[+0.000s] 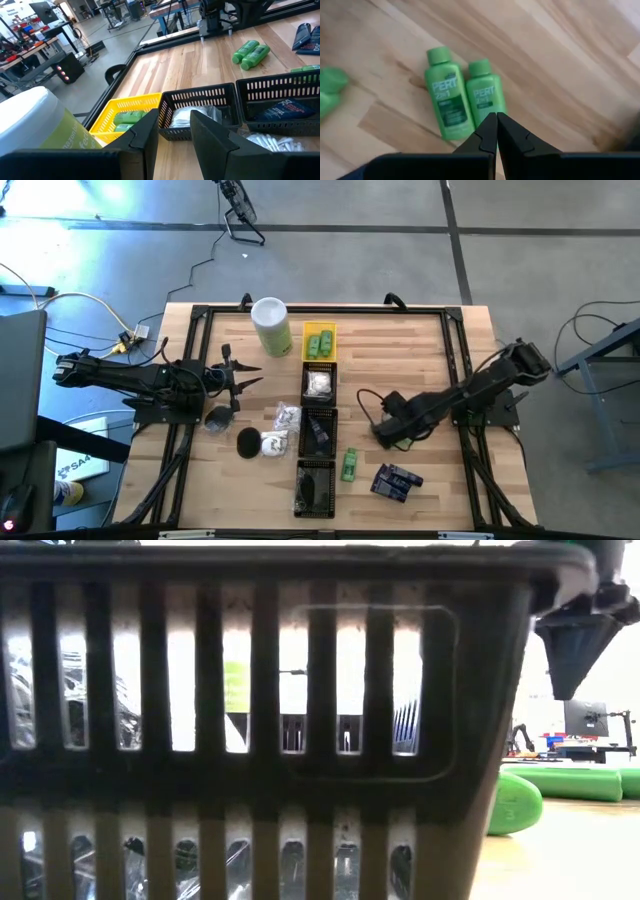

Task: Pick & Place Travel size toiletries
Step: Put the green bottle into the yellow basket

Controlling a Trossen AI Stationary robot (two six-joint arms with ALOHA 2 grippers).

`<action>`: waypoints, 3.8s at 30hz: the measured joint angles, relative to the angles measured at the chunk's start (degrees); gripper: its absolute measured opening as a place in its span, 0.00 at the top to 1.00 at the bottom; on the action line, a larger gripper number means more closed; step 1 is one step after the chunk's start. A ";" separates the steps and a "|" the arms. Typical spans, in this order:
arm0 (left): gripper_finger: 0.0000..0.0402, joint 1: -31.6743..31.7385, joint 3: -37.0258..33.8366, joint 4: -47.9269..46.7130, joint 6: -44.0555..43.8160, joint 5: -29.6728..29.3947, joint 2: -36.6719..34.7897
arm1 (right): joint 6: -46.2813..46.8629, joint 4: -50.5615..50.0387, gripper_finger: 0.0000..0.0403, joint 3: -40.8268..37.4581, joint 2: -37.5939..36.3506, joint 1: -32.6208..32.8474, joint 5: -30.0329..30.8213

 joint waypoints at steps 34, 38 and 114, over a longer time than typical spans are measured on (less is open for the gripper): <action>0.73 0.02 0.00 0.11 -0.42 0.02 0.02 | -1.78 20.25 0.99 -17.22 -12.60 3.09 -0.27; 0.73 0.00 0.00 0.09 -0.42 0.00 0.02 | -1.36 20.81 0.99 -17.22 -12.60 3.09 0.42; 0.73 0.01 0.00 0.00 -0.44 0.00 0.02 | -2.94 25.76 0.49 -19.82 1.60 0.62 -2.98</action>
